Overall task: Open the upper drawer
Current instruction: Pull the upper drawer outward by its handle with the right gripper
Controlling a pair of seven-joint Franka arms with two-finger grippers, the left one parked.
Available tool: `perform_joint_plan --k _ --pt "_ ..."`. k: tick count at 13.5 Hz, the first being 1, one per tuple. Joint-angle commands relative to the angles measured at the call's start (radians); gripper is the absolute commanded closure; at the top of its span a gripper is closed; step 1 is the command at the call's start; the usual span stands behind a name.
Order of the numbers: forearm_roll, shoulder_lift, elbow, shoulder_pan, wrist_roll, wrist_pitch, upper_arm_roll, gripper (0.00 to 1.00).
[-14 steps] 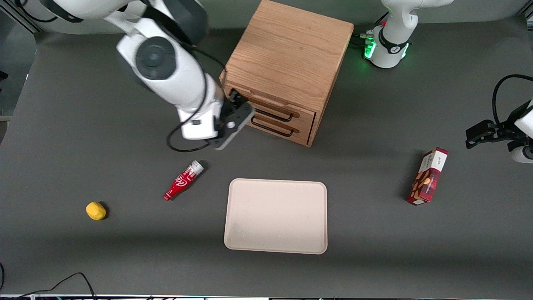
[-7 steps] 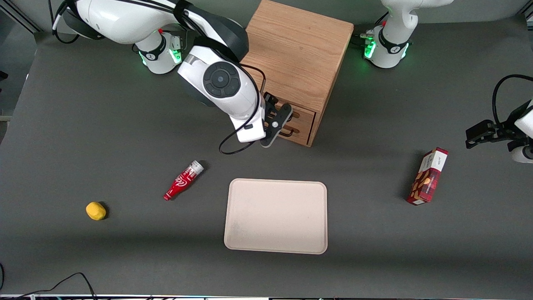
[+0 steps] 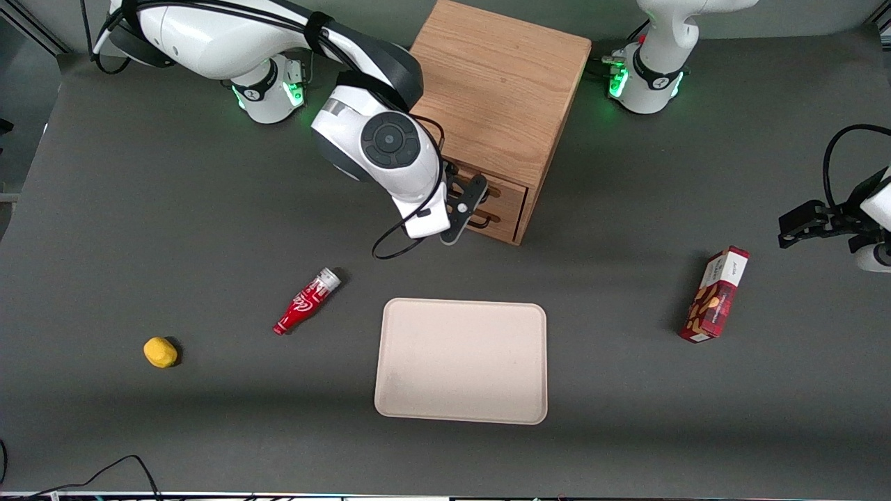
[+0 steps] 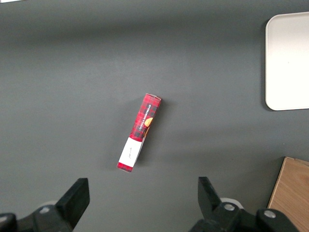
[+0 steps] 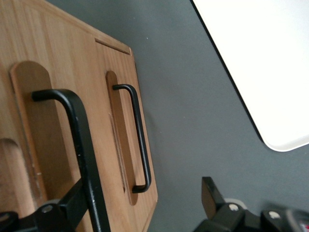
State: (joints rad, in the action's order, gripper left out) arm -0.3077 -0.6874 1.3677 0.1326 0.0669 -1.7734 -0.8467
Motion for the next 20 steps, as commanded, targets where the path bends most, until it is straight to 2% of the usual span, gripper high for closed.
perform_joint_plan --k 1,6,13,17,20 --pt "-0.05 -0.001 0.014 -0.019 0.059 -0.018 -0.005 0.0" --pt "-0.047 -0.024 -0.068 -0.018 0.146 -0.054 0.072 0.0" --pt "-0.036 -0.03 -0.107 -0.019 0.217 -0.196 0.201 0.0" --pt "0.033 -0.03 -0.122 -0.019 0.277 -0.276 0.291 0.0" --pt "0.051 -0.03 -0.128 -0.021 0.295 -0.31 0.328 0.0"
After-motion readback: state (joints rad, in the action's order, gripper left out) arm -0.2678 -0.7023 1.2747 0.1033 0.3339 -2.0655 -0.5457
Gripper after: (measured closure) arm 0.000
